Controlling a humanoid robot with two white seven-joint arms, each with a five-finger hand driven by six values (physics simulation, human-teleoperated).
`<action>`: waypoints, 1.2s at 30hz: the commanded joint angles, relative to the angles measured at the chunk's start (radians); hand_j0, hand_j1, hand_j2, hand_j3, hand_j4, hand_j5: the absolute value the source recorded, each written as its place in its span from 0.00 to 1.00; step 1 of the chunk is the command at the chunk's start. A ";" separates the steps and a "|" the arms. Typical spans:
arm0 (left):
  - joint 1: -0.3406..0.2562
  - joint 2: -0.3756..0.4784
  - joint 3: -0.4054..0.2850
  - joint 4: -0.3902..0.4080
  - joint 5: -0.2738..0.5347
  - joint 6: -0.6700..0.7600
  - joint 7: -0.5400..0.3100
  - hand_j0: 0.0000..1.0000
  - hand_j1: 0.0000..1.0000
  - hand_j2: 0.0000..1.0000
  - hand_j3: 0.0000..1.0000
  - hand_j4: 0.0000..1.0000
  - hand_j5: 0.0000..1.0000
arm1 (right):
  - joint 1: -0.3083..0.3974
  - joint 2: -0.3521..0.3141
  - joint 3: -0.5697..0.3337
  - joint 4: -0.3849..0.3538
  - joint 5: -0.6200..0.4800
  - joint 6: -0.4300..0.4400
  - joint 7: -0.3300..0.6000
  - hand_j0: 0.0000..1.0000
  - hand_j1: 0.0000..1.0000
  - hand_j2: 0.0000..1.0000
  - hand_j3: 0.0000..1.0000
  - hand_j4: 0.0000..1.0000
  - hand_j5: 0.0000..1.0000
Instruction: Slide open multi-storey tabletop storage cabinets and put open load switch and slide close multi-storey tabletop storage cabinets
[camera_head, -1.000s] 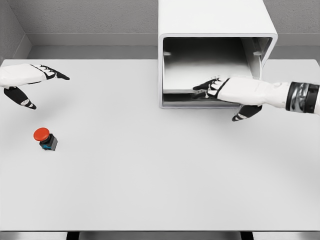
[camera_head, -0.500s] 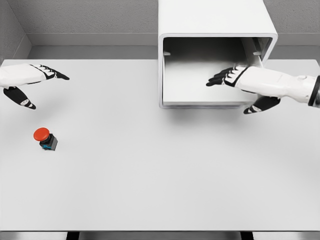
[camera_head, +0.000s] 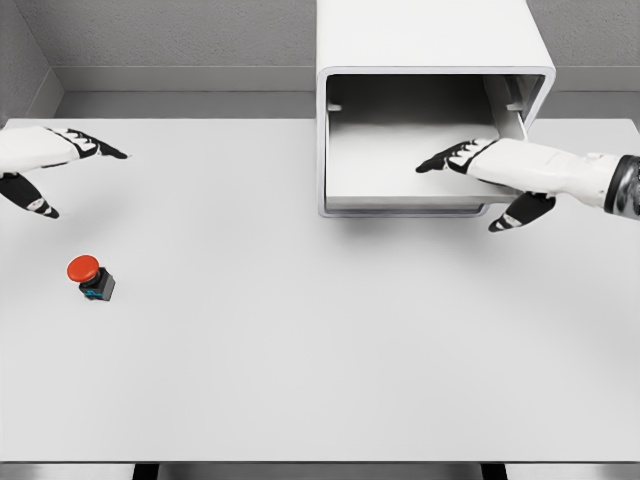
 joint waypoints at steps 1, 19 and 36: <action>-0.001 0.038 -0.011 -0.025 0.009 0.003 0.000 1.00 1.00 1.00 1.00 1.00 1.00 | -0.002 0.000 0.040 -0.003 0.001 0.020 0.000 1.00 1.00 1.00 1.00 1.00 1.00; 0.012 0.125 -0.074 -0.141 0.014 0.003 0.000 1.00 1.00 1.00 1.00 1.00 1.00 | 0.020 -0.049 0.040 -0.074 0.010 0.008 0.000 1.00 1.00 1.00 1.00 1.00 1.00; 0.114 0.179 -0.108 -0.309 0.009 0.003 0.000 1.00 1.00 1.00 1.00 1.00 1.00 | 0.040 -0.066 -0.025 -0.086 0.001 0.005 0.000 1.00 1.00 1.00 1.00 1.00 1.00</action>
